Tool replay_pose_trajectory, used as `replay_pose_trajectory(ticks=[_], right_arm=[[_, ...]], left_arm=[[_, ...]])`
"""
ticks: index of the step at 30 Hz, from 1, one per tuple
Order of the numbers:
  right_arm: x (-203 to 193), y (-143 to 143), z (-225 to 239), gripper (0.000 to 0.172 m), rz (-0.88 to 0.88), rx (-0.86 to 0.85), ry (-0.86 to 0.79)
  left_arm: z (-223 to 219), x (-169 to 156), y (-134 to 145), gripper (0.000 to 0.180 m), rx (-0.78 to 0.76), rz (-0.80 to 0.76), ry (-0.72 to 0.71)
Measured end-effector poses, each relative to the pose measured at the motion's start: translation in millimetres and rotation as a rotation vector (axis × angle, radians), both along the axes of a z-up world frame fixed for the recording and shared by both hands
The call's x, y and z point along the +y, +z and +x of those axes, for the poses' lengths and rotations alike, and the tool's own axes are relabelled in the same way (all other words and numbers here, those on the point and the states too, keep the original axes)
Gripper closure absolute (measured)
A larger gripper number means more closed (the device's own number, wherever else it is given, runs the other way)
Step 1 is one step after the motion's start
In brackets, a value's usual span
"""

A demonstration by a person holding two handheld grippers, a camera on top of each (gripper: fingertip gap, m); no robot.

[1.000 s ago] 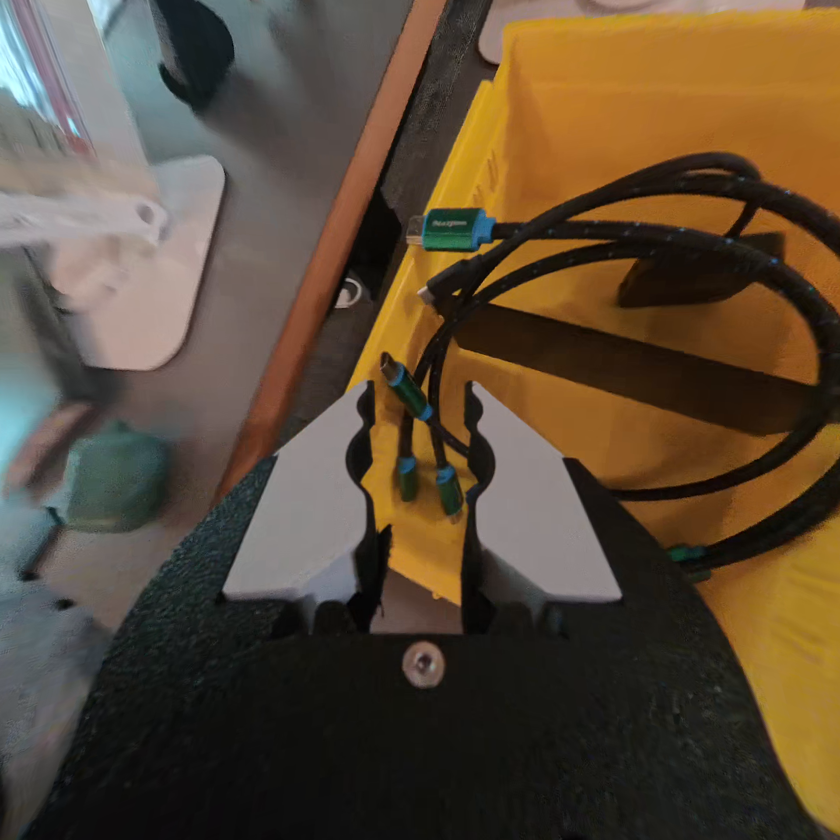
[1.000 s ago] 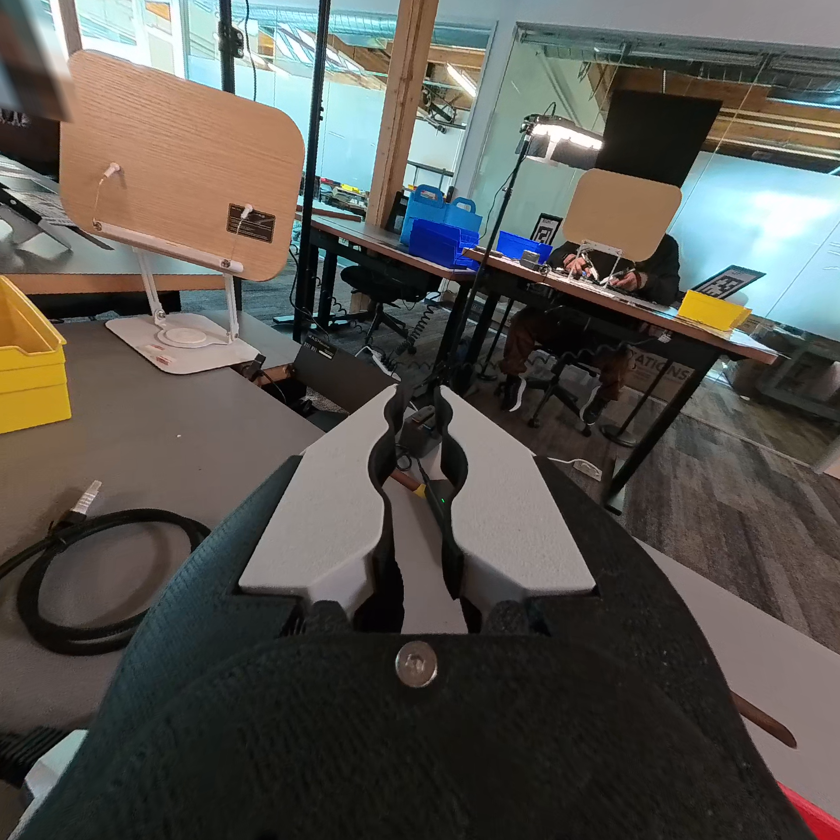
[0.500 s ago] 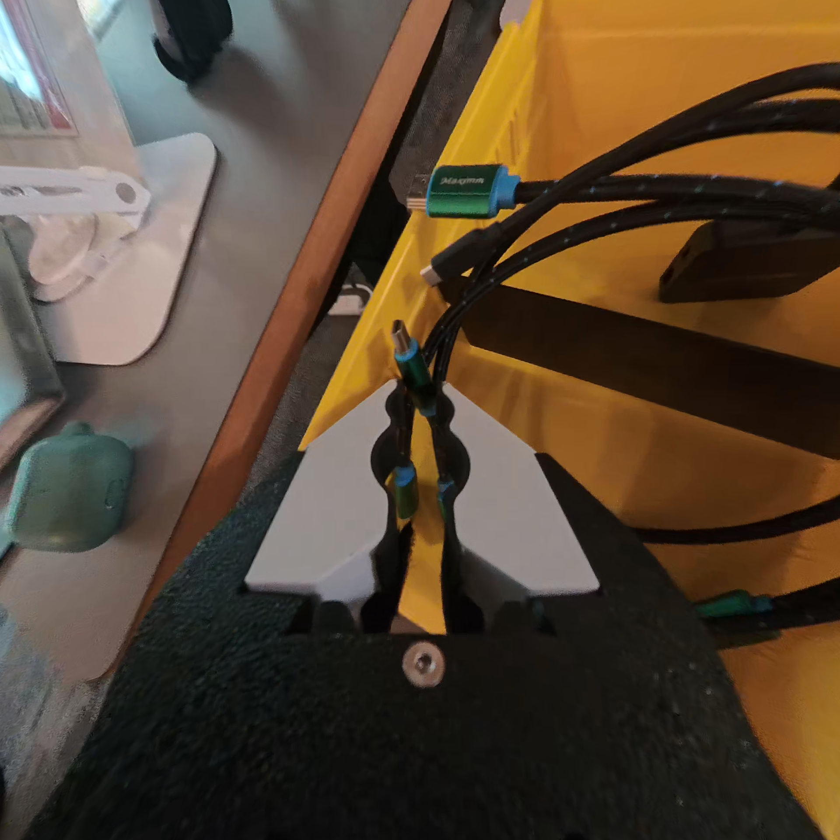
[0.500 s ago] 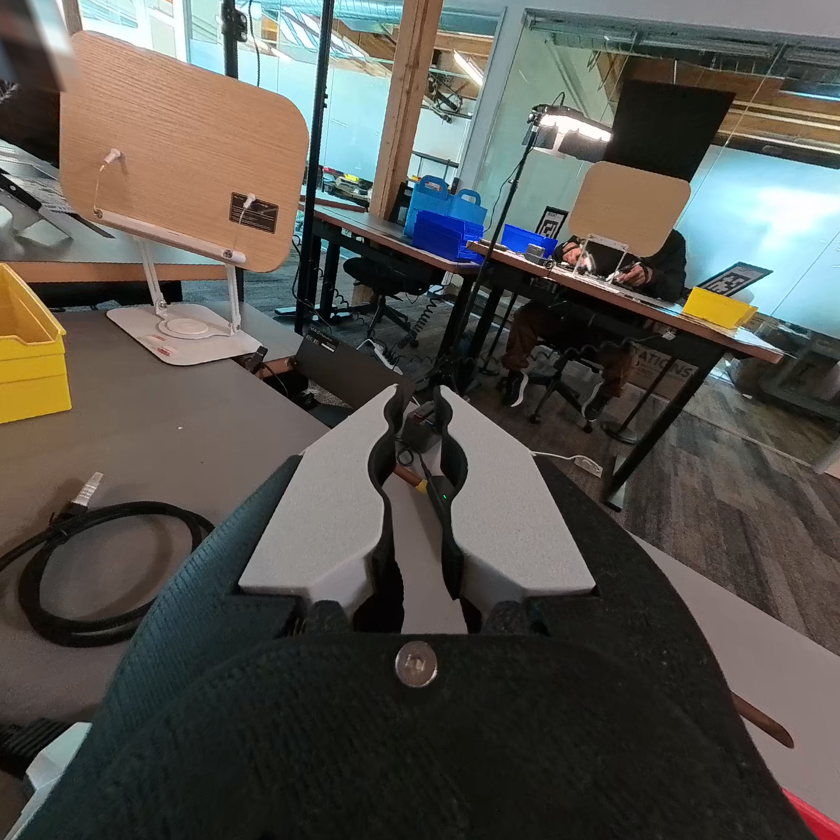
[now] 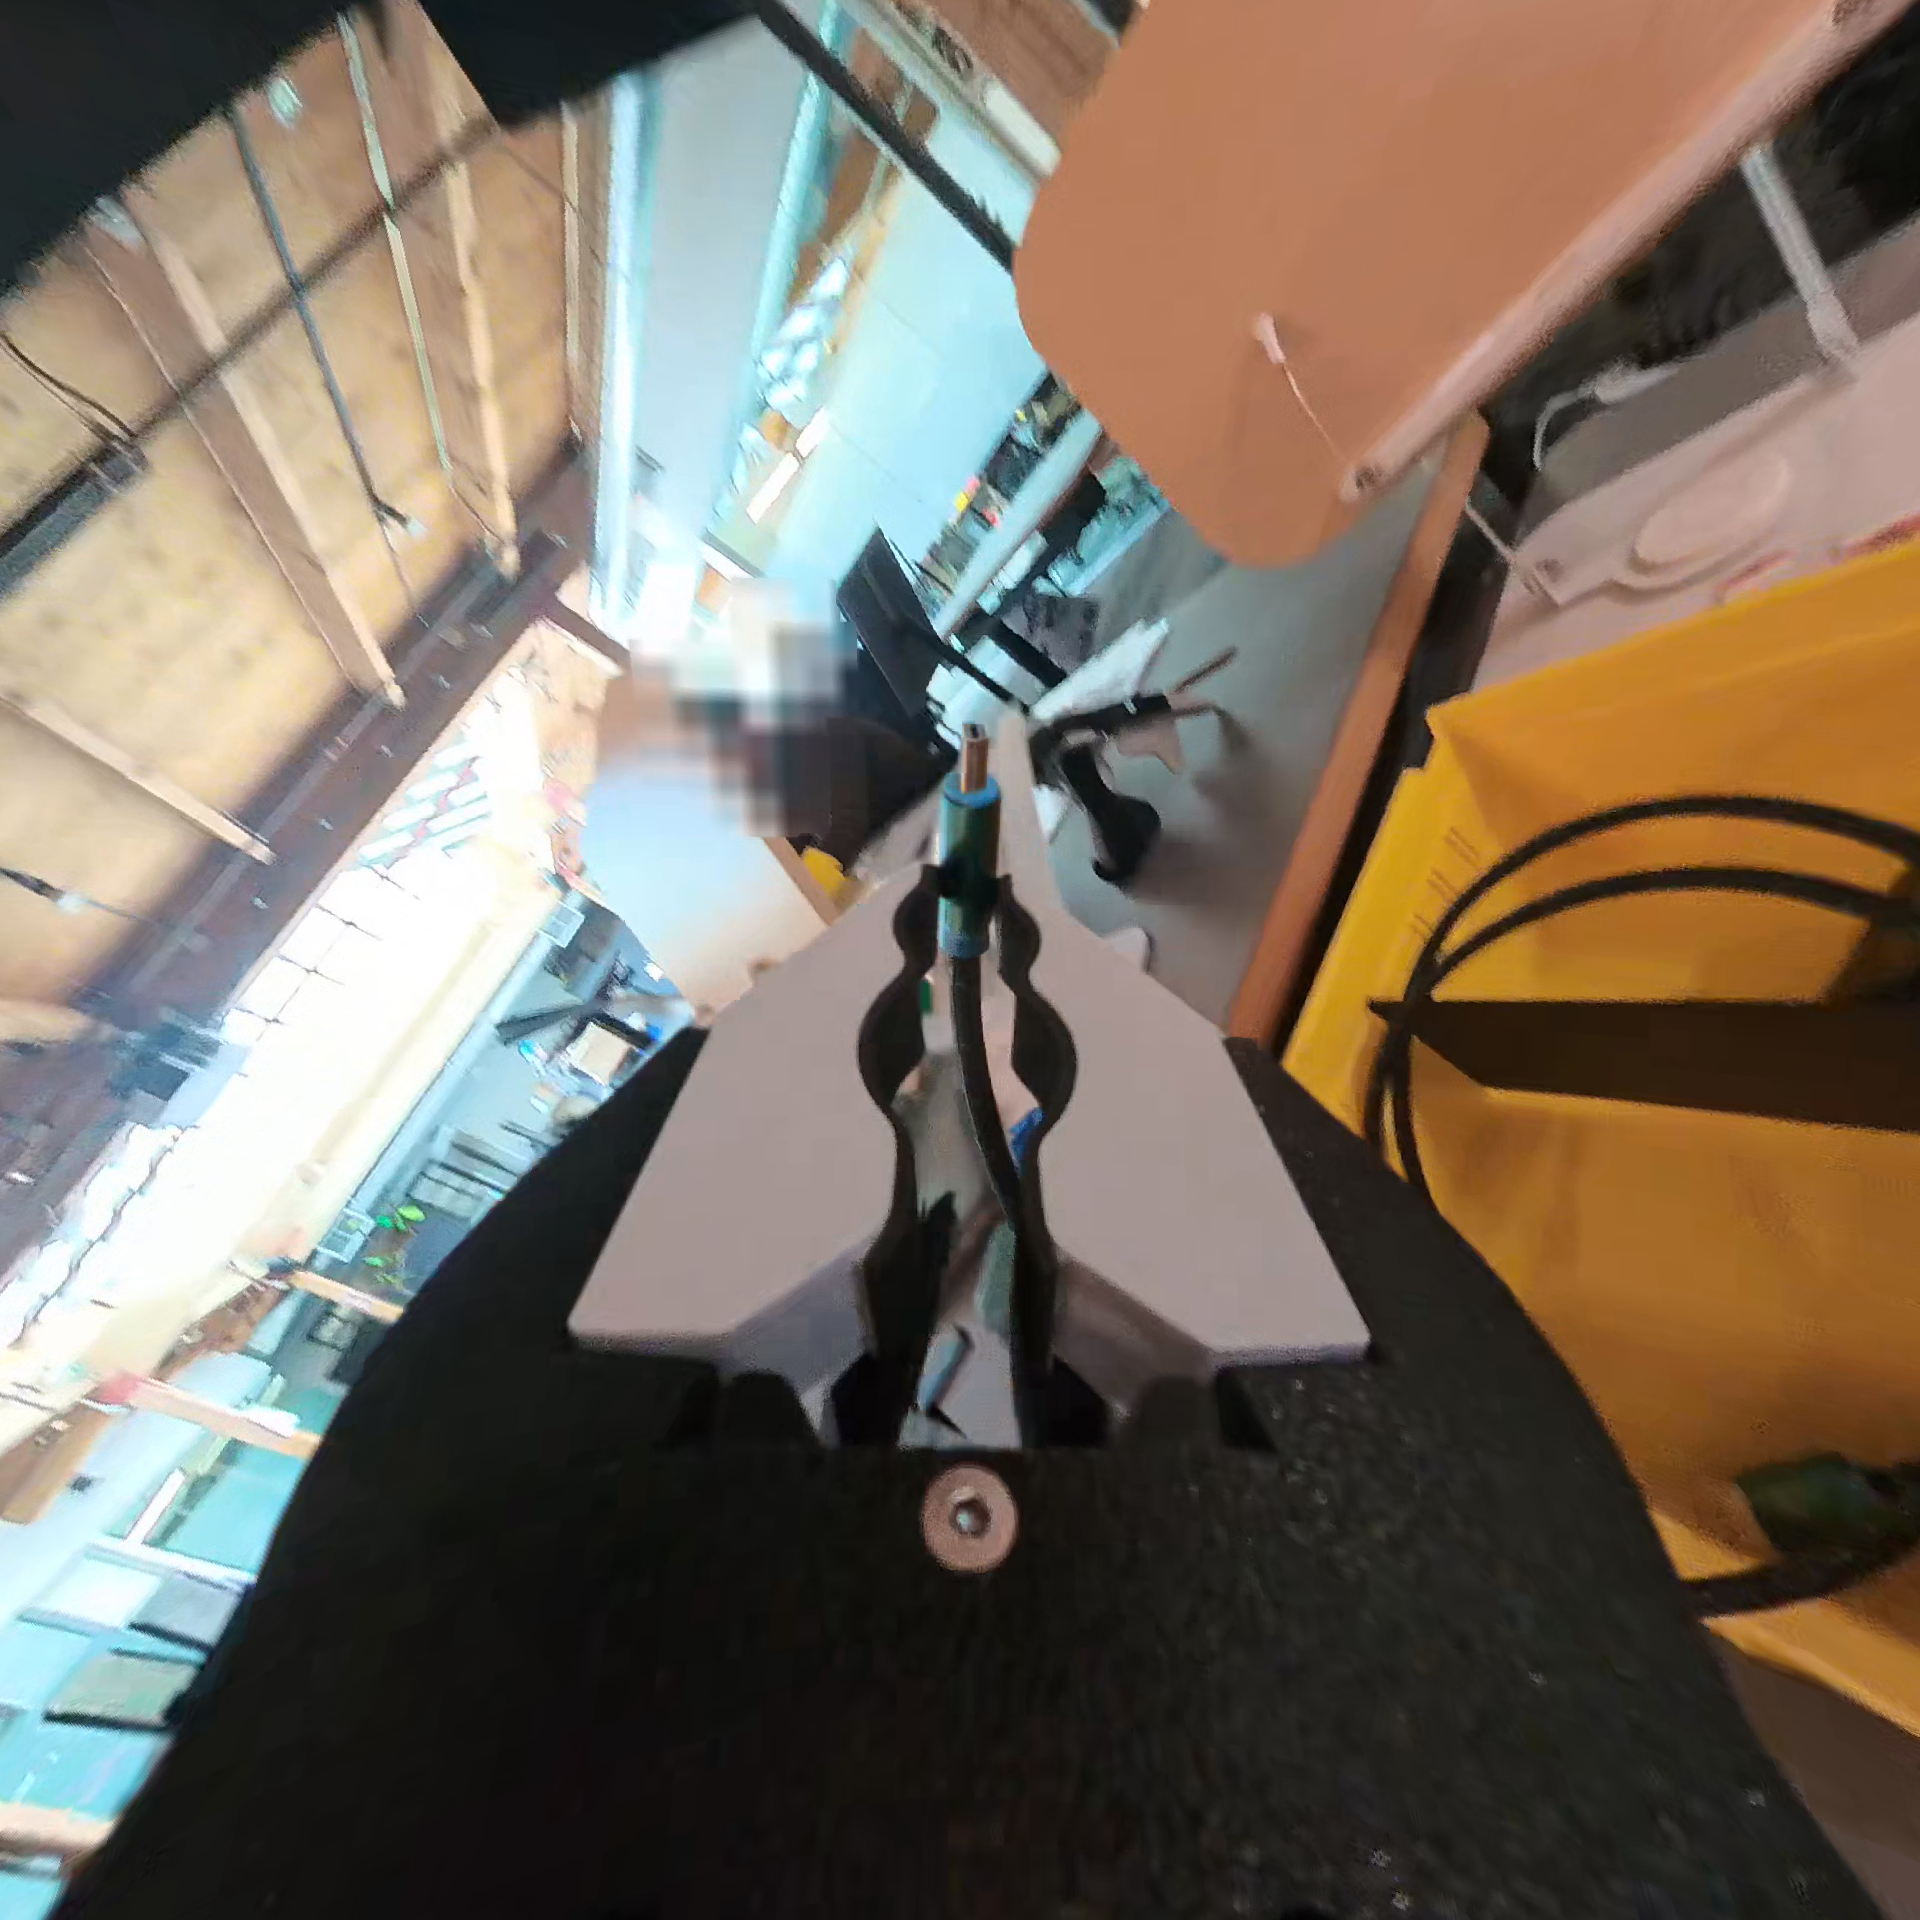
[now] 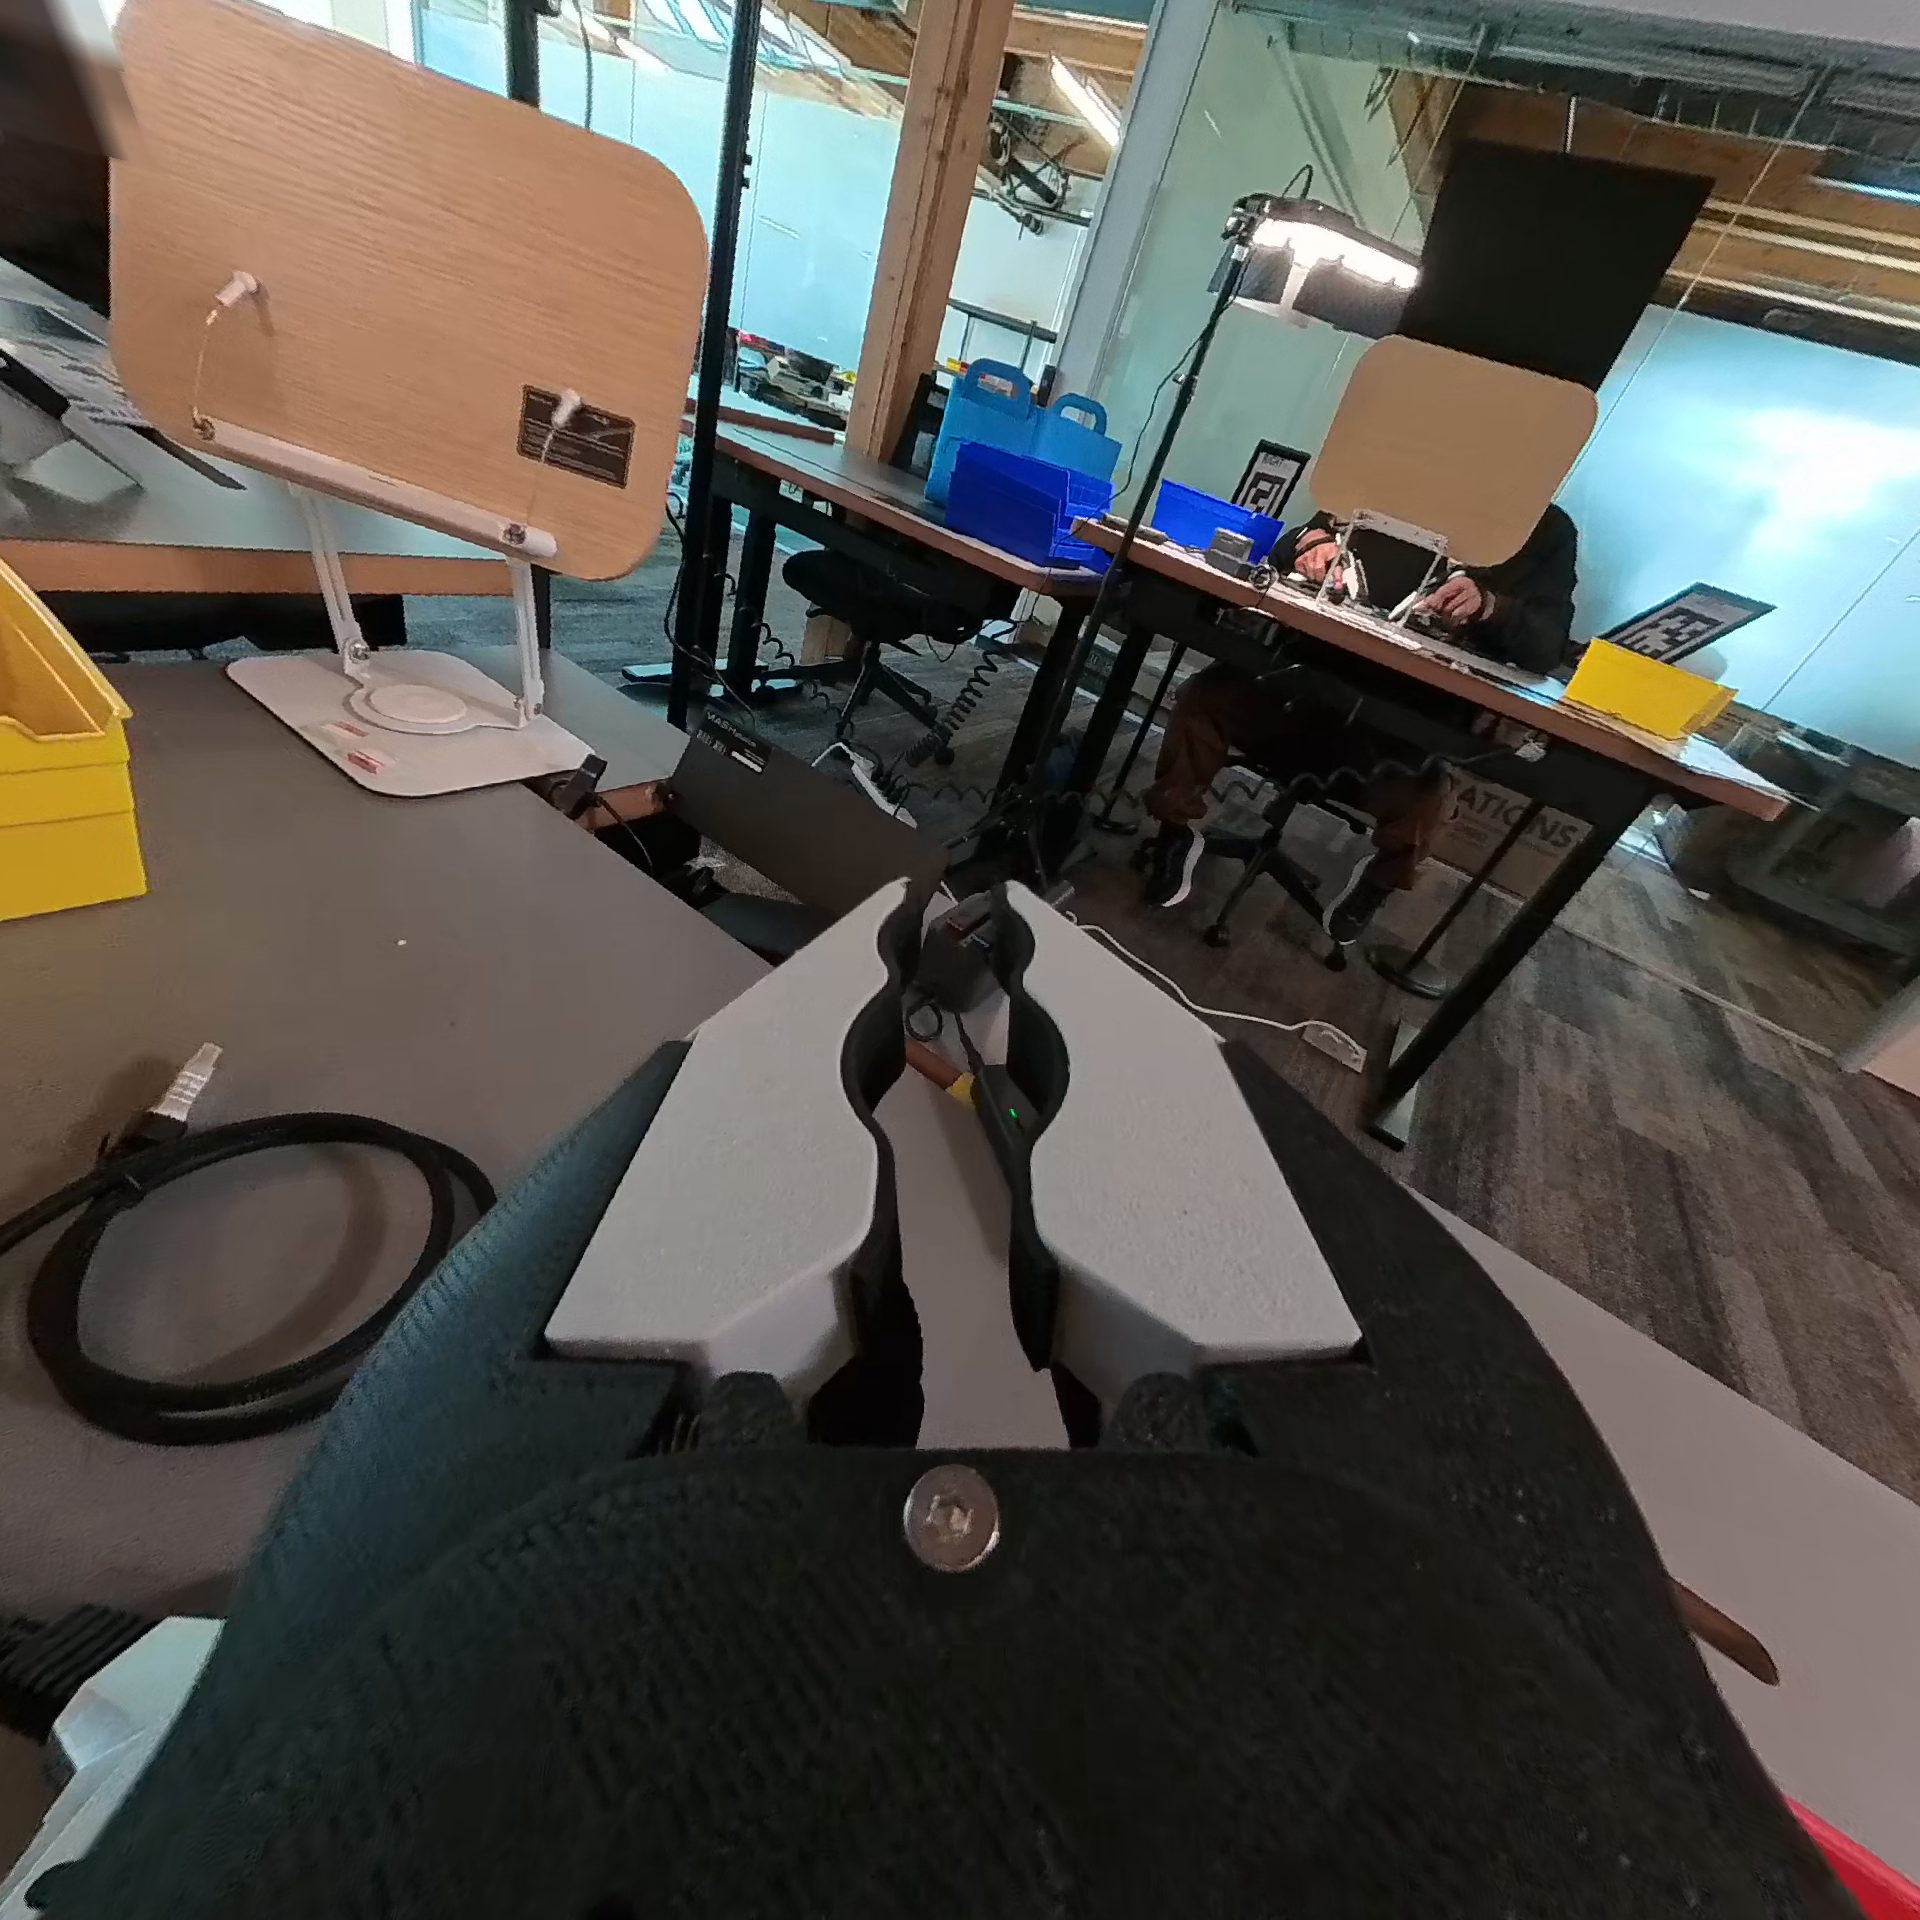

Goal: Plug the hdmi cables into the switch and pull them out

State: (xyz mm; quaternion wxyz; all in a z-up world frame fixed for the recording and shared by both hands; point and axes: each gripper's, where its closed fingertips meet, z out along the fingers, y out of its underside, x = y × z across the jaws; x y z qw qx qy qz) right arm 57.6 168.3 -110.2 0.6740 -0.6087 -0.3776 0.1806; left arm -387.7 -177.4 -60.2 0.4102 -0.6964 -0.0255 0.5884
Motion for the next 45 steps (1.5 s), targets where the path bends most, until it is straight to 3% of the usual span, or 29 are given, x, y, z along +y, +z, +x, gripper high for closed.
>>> replay_pose_trajectory(ticks=[7,12,18,28,36,45], right_arm=[[-2,4,2,0.16,0.01,0.012,0.0],[-2,5,5,0.16,0.01,0.013,-0.005],[-5,7,4,0.16,0.017,0.013,0.001],[-11,26,15,0.161,0.075,0.063,-0.038],[-15,39,36,0.164,0.122,0.092,-0.089],[-1,22,32,0.164,0.07,0.052,-0.107]], left_arm=[[48,21,92,0.172,0.307,0.062,-0.047],[126,62,104,0.172,0.382,0.102,-0.277],[205,135,57,0.172,0.011,0.159,-0.805],[332,258,4,0.172,-0.492,0.128,-1.414],[400,360,-88,0.172,-0.72,-0.188,-1.418],[406,410,-194,0.171,-0.909,-0.435,-1.258]])
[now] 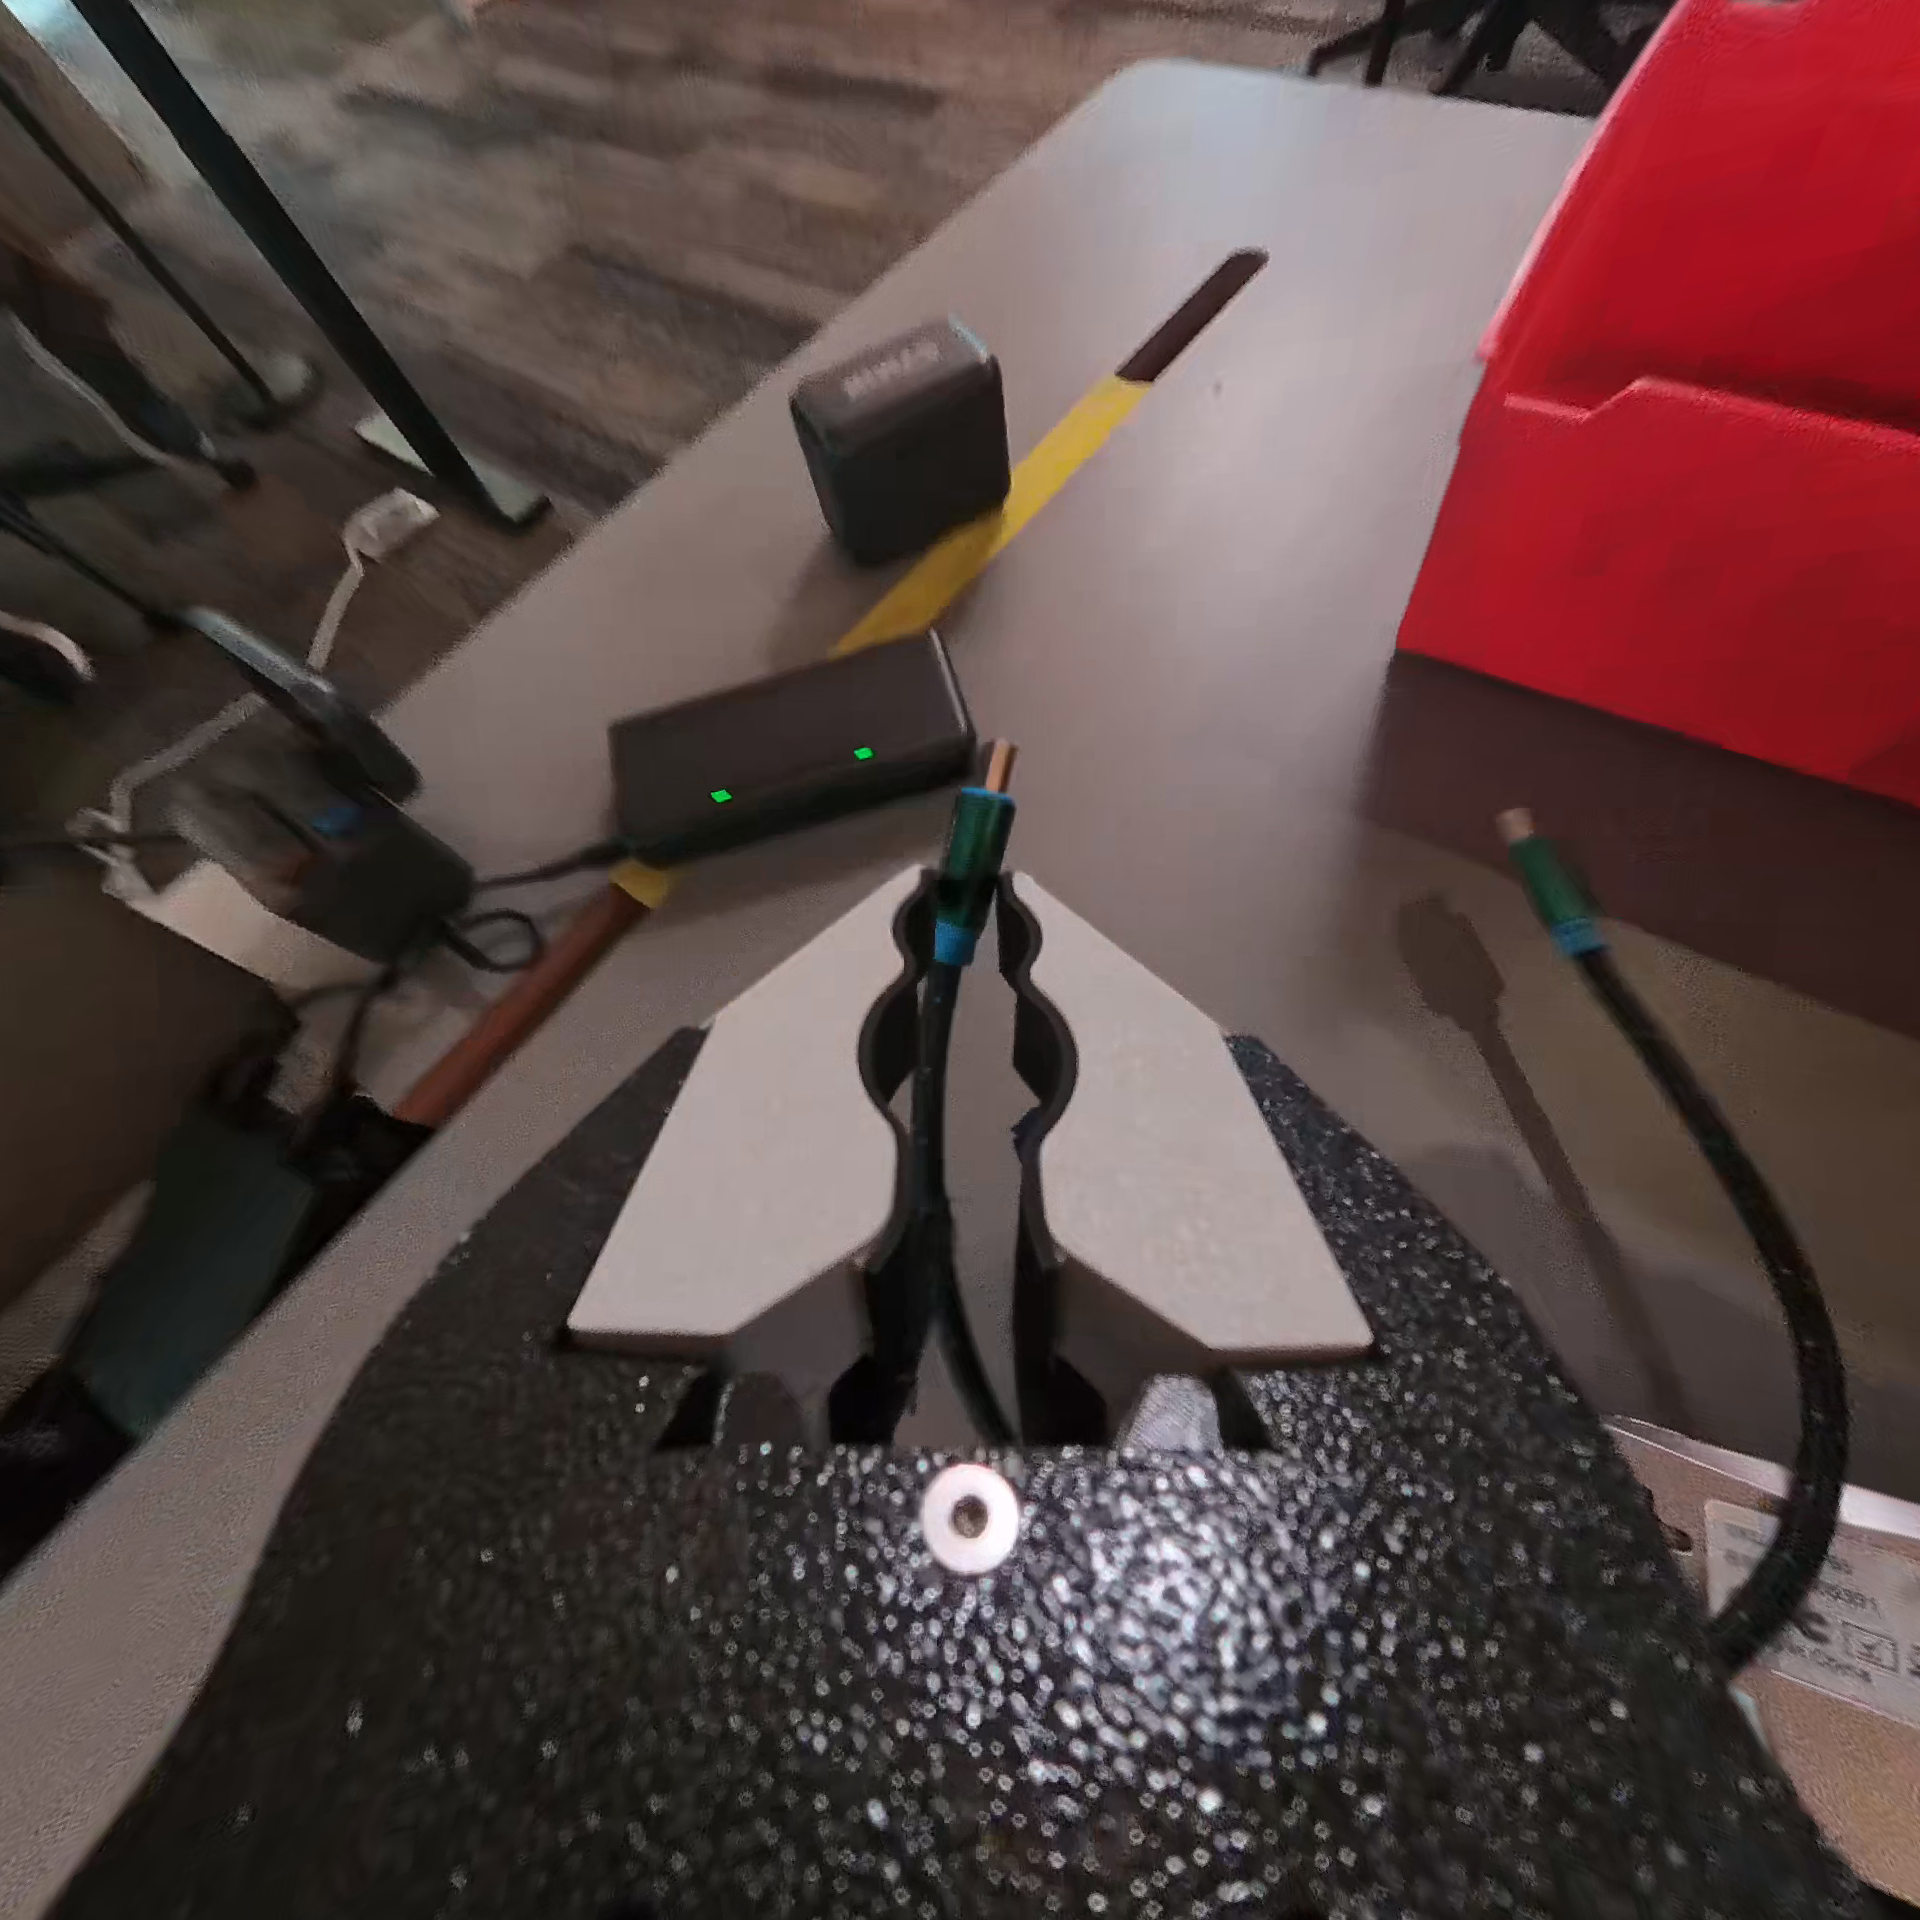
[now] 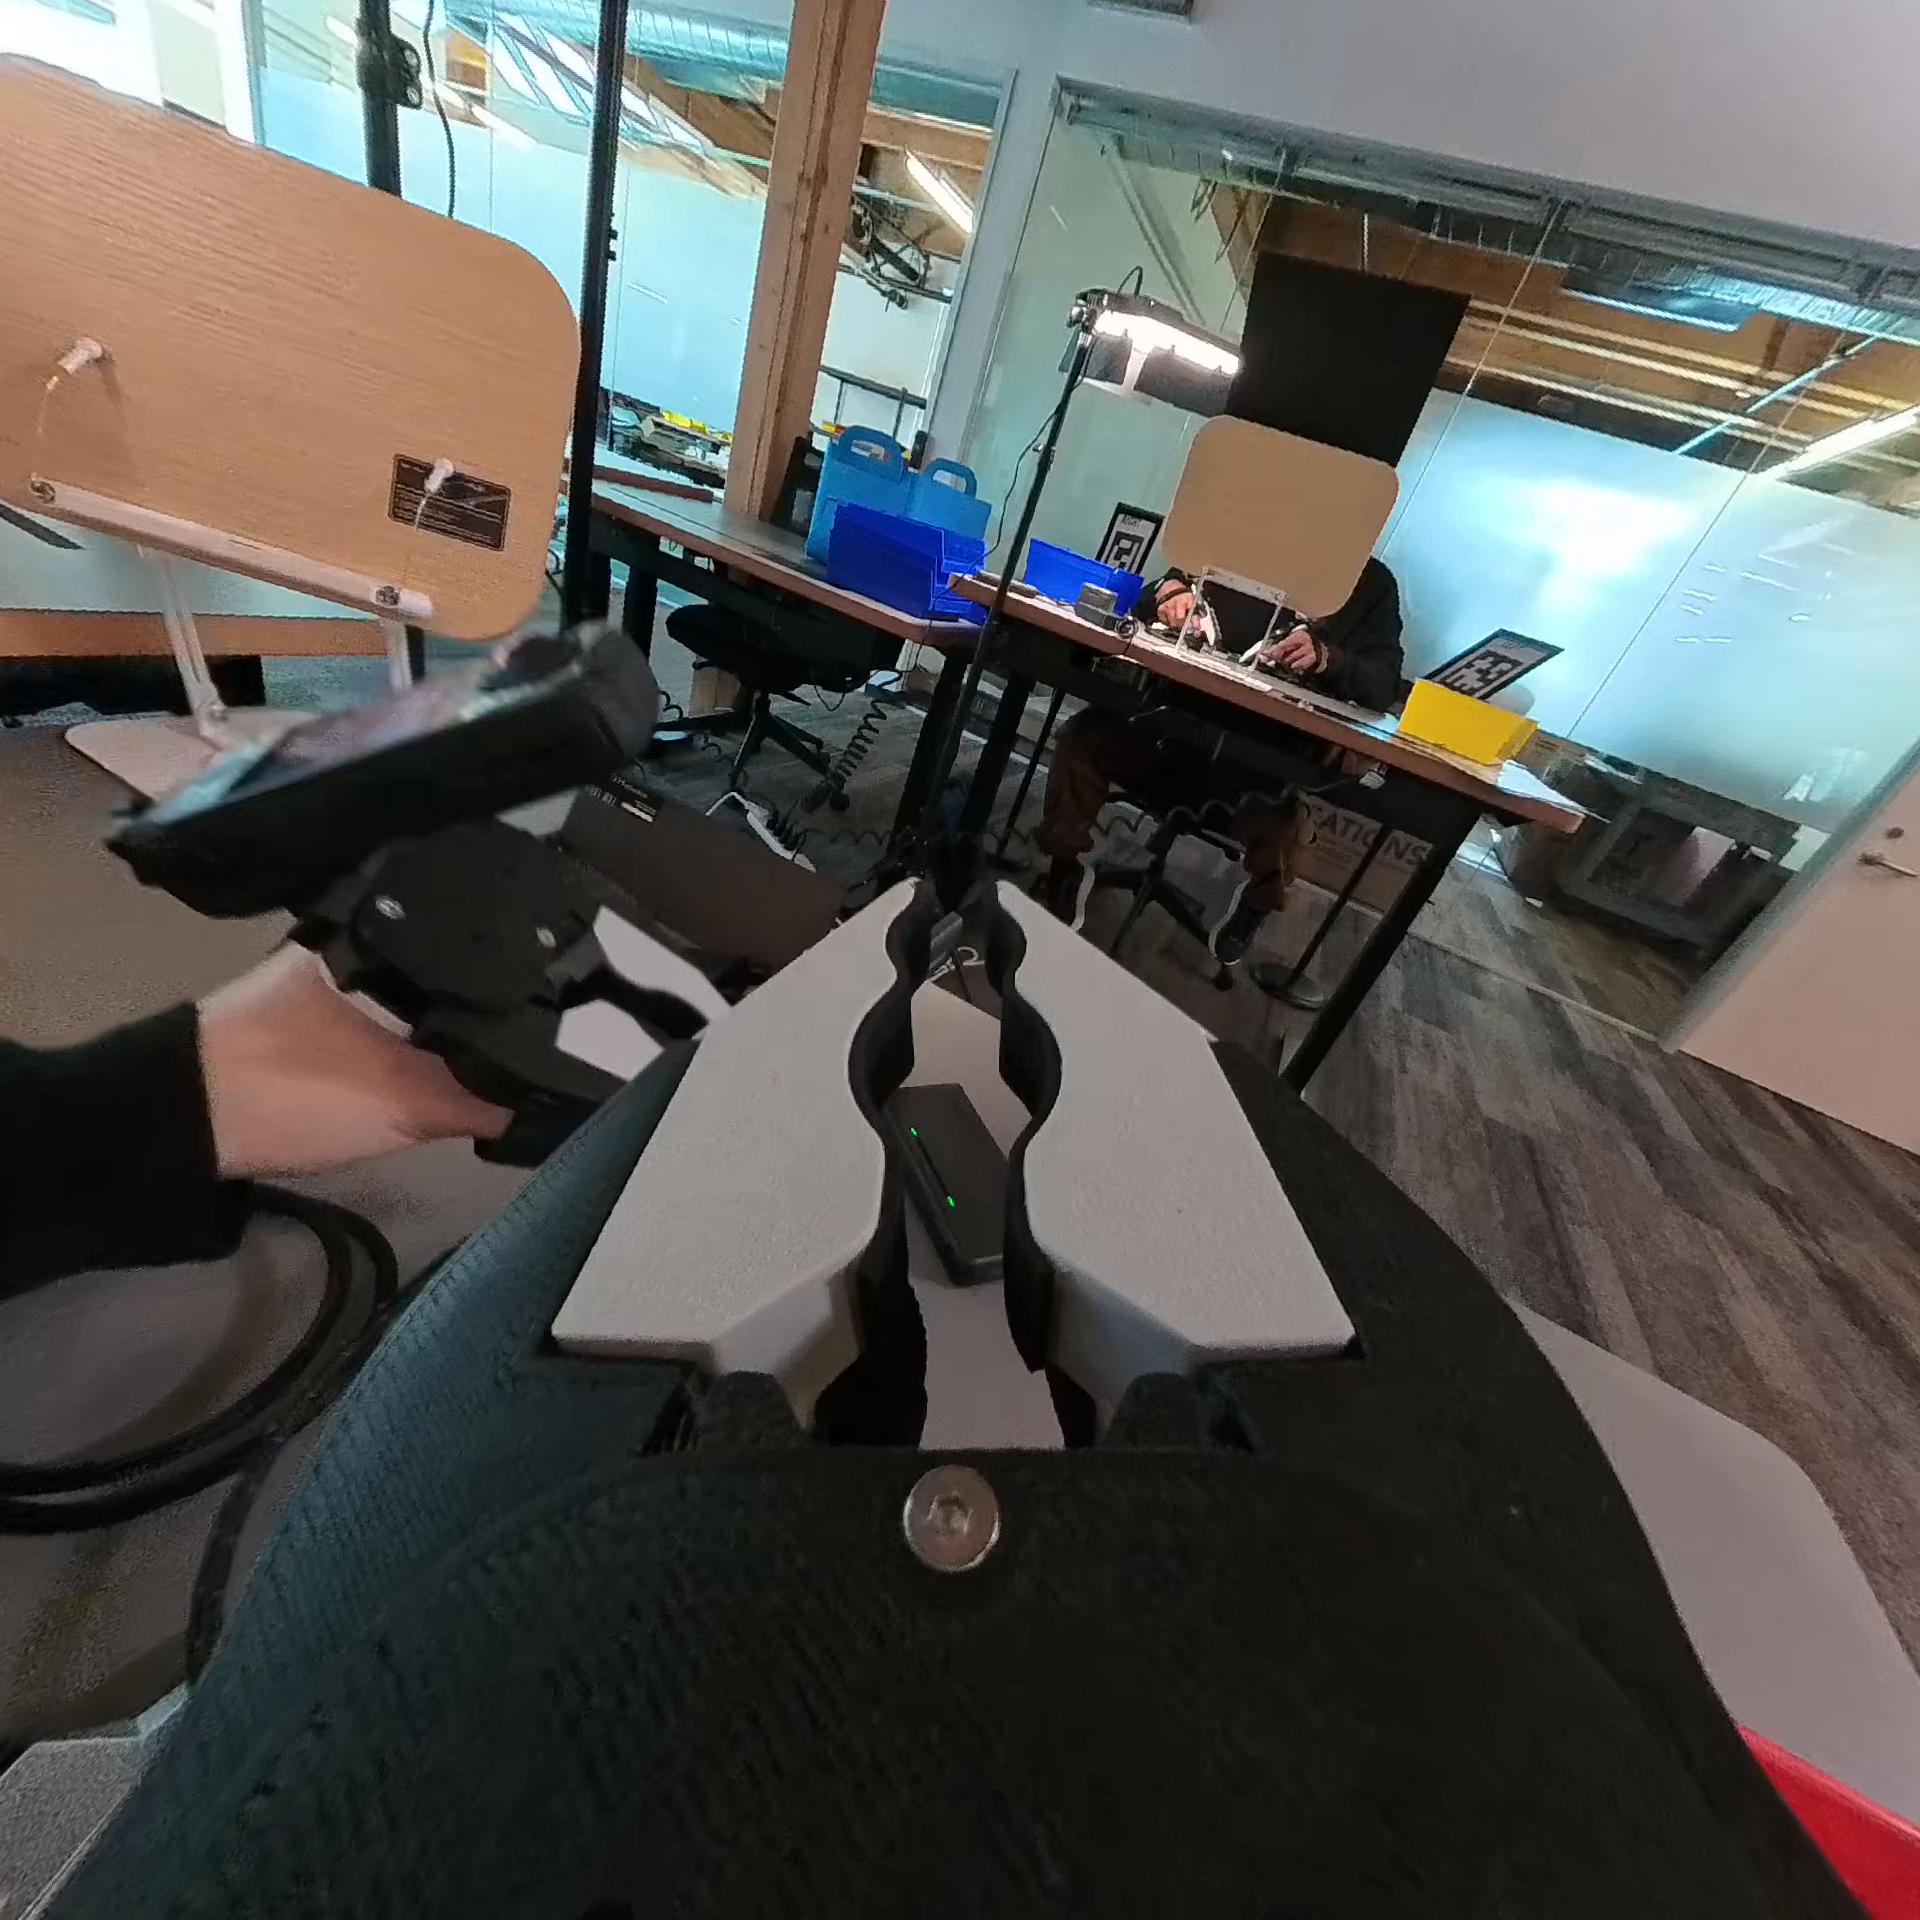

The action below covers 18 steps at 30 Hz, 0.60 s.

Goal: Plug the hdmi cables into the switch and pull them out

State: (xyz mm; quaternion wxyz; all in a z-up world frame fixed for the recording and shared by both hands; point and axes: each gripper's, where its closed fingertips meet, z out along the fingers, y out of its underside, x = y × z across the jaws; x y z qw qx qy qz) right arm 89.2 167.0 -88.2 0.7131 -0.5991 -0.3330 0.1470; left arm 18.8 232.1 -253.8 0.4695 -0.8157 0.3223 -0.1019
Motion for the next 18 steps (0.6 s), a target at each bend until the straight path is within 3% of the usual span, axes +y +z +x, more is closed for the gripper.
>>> replay_pose_trajectory(ticks=[1,3,7,12,18], right_arm=[[0,0,0,0.164,0.0,-0.002,0.001],[-1,0,-1,0.164,0.001,-0.003,0.005],[0,-2,0,0.164,-0.007,0.003,0.012],[2,-3,1,0.164,-0.02,0.018,0.024],[1,-8,-12,0.164,-0.038,0.011,0.064]], left_arm=[[2,0,-9,0.168,-0.027,-0.034,-0.003],[3,-3,-16,0.116,-0.098,-0.074,0.031],[-13,-34,1,0.085,-0.037,0.012,0.073],[-74,-119,48,0.088,0.013,0.165,0.137],[-231,-215,102,0.11,-0.045,0.256,0.541]])
